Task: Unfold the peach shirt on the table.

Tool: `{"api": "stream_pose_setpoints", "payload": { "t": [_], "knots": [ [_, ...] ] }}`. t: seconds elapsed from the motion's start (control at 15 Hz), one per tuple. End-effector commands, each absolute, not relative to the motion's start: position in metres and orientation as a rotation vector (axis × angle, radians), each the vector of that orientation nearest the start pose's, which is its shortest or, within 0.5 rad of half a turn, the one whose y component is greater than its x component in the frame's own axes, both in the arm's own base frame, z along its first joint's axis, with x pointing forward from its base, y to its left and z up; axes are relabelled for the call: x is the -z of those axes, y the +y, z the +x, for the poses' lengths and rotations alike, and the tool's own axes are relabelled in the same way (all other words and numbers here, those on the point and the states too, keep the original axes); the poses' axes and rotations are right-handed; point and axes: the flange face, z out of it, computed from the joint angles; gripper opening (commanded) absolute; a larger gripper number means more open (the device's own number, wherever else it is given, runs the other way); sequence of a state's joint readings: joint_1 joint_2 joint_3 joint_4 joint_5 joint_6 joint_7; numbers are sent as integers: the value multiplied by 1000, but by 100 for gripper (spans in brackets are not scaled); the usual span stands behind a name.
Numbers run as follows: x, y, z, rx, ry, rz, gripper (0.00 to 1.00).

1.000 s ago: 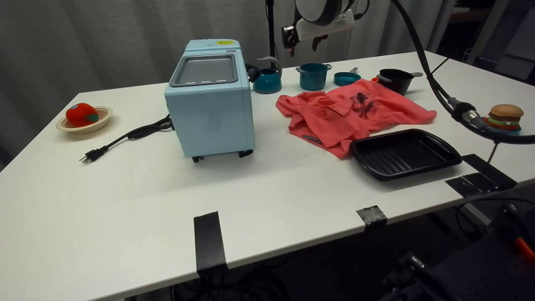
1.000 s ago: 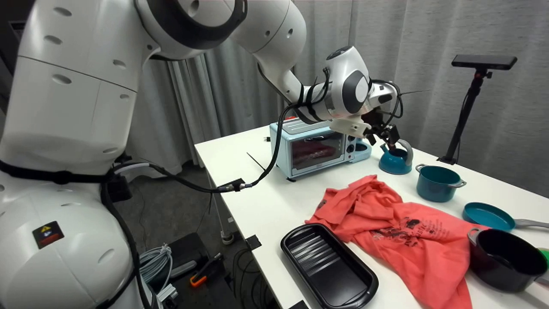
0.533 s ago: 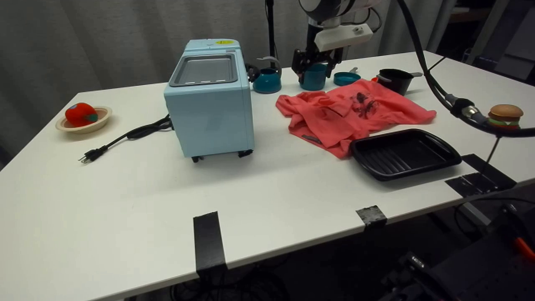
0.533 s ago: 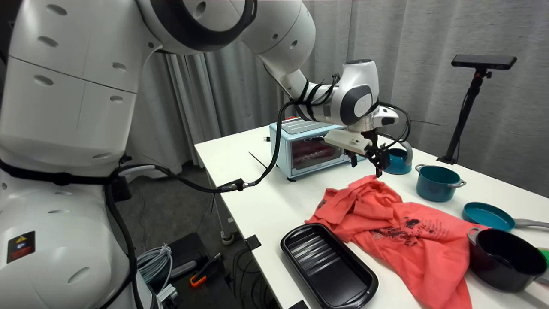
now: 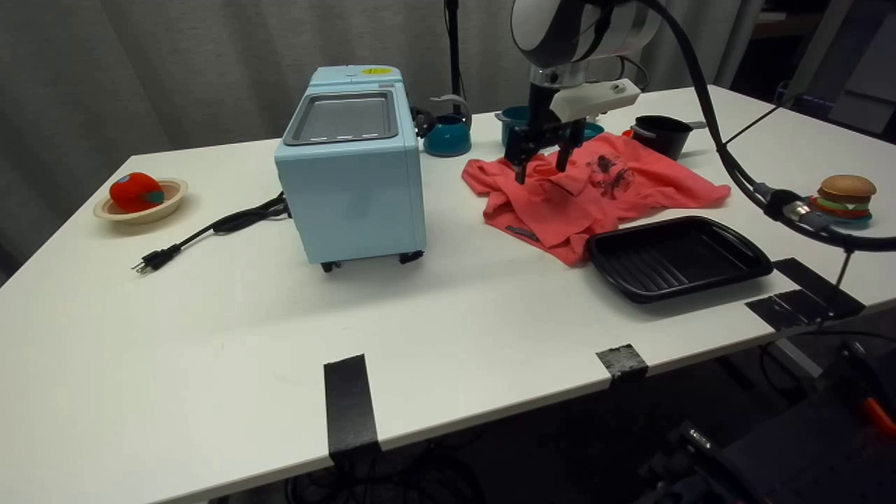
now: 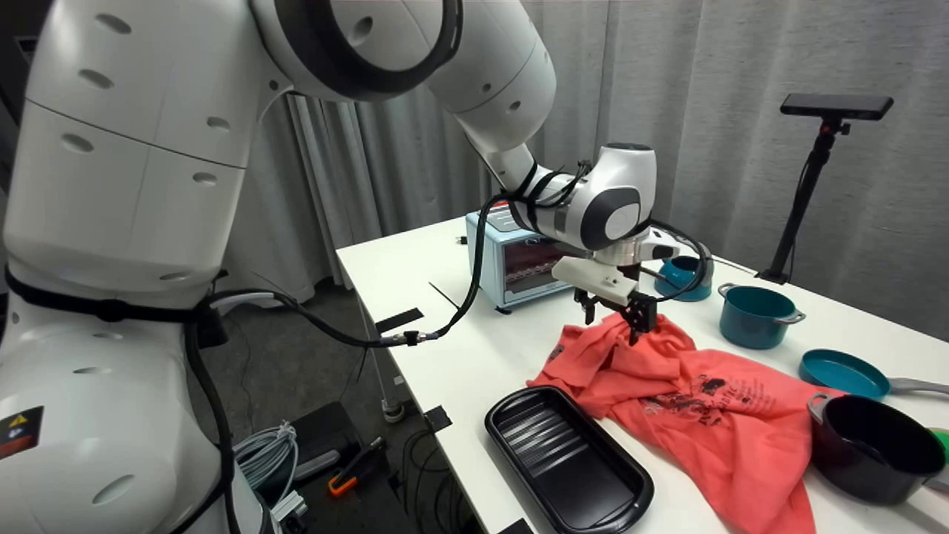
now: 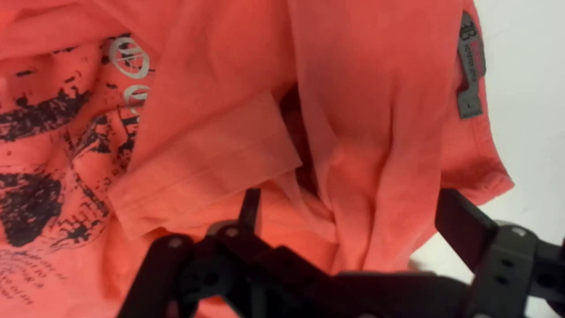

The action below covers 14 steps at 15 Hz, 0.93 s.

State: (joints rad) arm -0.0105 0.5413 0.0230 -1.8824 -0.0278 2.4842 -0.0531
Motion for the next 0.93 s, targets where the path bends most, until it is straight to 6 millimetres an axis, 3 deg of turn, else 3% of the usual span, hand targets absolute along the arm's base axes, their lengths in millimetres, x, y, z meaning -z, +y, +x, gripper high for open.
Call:
{"api": "stream_pose_setpoints", "payload": {
  "t": [0.0,0.33,0.4,0.47,0.6,0.87],
  "knots": [
    [-221,18,652,146,-184,-3095,100],
    [-217,39,667,244,-199,-3080,100],
    [-214,41,668,256,-200,-3075,96],
    [-209,43,668,258,-199,-3072,74],
    [-198,47,666,256,-201,-3070,68],
    [-178,55,657,246,-220,-3070,35]
  ]
}}
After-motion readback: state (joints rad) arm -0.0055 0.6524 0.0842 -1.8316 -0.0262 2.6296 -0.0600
